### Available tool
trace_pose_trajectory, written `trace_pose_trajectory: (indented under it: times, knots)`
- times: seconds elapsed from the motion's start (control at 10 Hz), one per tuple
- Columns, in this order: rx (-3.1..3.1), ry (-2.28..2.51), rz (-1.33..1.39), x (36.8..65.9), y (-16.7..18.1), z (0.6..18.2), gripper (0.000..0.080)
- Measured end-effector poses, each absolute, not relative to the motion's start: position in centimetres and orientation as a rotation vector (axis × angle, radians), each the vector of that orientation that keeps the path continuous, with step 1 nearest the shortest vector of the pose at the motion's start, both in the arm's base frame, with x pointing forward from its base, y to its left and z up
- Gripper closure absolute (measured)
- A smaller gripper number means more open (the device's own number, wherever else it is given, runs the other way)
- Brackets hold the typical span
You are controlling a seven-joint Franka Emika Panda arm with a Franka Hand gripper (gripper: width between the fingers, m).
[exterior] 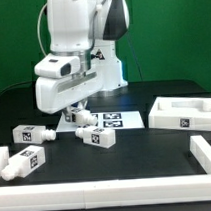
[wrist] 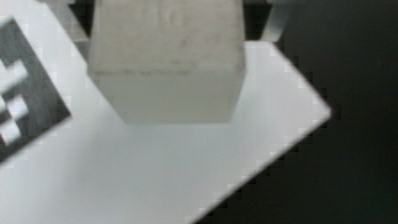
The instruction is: Assemble one leg
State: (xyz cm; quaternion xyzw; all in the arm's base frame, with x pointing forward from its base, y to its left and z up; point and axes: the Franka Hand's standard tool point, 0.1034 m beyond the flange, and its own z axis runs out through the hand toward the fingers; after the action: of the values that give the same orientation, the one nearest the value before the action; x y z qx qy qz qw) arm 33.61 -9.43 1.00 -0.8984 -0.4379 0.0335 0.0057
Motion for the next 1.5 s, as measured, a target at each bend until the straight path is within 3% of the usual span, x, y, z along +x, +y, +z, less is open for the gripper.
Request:
trace_pose_trajectory:
  times: [0.3,0.4,0.5,0.6,0.7,1.0,1.1,1.5]
  knots:
    - [-2.819,-1.357,0.108,33.9,-10.6,0.7,0.0534]
    - [-2.819,-1.356,0.108,33.9,-10.7,0.7,0.0472]
    - [-2.819,-1.356,0.108,33.9,-10.7,0.7,0.0303]
    - [-2.822,-1.345,0.113,34.0,-10.5,0.8,0.0303]
    - [-2.825,-1.321,0.140,34.8,-9.6,2.2,0.0183]
    - [-2.843,-1.332,0.124,39.2,-7.3,6.5,0.0152]
    - [-2.851,-1.332,0.111,40.7,-6.5,6.6,0.0152]
    - [-2.855,-1.346,0.075,44.1,-4.0,3.9,0.0151]
